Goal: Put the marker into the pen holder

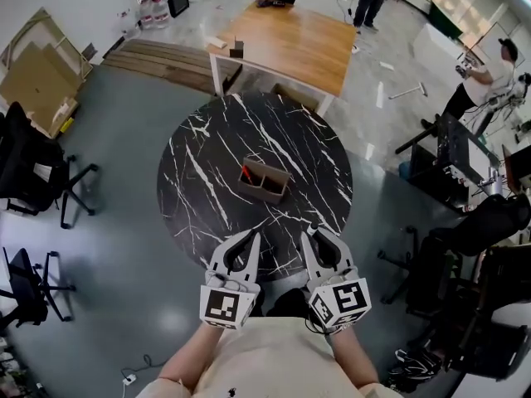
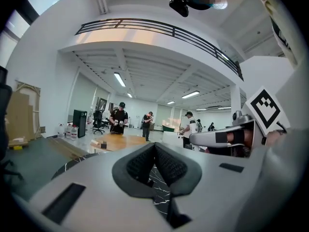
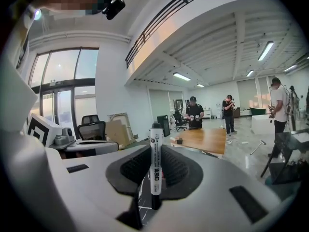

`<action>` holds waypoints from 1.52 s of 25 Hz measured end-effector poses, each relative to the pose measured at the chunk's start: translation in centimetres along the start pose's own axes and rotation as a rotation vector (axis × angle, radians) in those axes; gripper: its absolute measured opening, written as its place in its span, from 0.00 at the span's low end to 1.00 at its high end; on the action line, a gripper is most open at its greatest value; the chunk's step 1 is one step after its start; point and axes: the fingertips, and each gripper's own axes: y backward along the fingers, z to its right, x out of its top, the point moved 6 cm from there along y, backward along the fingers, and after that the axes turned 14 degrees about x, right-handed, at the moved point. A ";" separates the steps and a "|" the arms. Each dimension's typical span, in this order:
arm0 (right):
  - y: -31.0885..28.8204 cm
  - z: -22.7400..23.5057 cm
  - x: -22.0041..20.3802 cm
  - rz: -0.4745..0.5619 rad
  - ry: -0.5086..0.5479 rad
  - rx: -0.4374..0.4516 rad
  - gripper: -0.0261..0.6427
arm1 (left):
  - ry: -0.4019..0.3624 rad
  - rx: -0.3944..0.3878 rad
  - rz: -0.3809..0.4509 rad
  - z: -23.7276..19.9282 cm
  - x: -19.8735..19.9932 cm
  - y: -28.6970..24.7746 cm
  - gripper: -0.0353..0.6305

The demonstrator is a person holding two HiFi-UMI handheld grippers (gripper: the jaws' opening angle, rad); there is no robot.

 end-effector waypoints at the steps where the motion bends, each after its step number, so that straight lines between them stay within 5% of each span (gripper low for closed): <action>1: -0.8 0.2 0.3 0.005 0.001 -0.005 0.15 | 0.006 -0.001 0.003 -0.5 0.2 -0.6 0.07; 12: -7.7 3.6 0.4 0.060 0.064 0.011 0.15 | 0.017 0.018 -0.016 -3.7 -0.7 -4.5 0.07; 20: -13.6 7.8 -1.7 -0.032 0.158 0.142 0.15 | 0.058 0.112 -0.076 -4.0 -2.9 -8.7 0.07; 26: -18.3 10.2 -3.3 0.005 0.217 0.248 0.15 | 0.048 0.185 -0.137 -4.7 -3.9 -11.3 0.07; 30: -19.9 11.2 -5.9 -0.131 0.380 0.342 0.15 | 0.055 0.235 -0.172 -5.1 -5.9 -12.1 0.07; 34: -21.4 12.1 -7.2 -0.019 0.214 0.323 0.15 | 0.053 0.252 -0.212 -5.1 -7.7 -12.9 0.07; 38: -22.4 13.1 -9.0 -0.030 0.194 0.322 0.15 | 0.062 0.267 -0.243 -5.0 -9.3 -13.5 0.07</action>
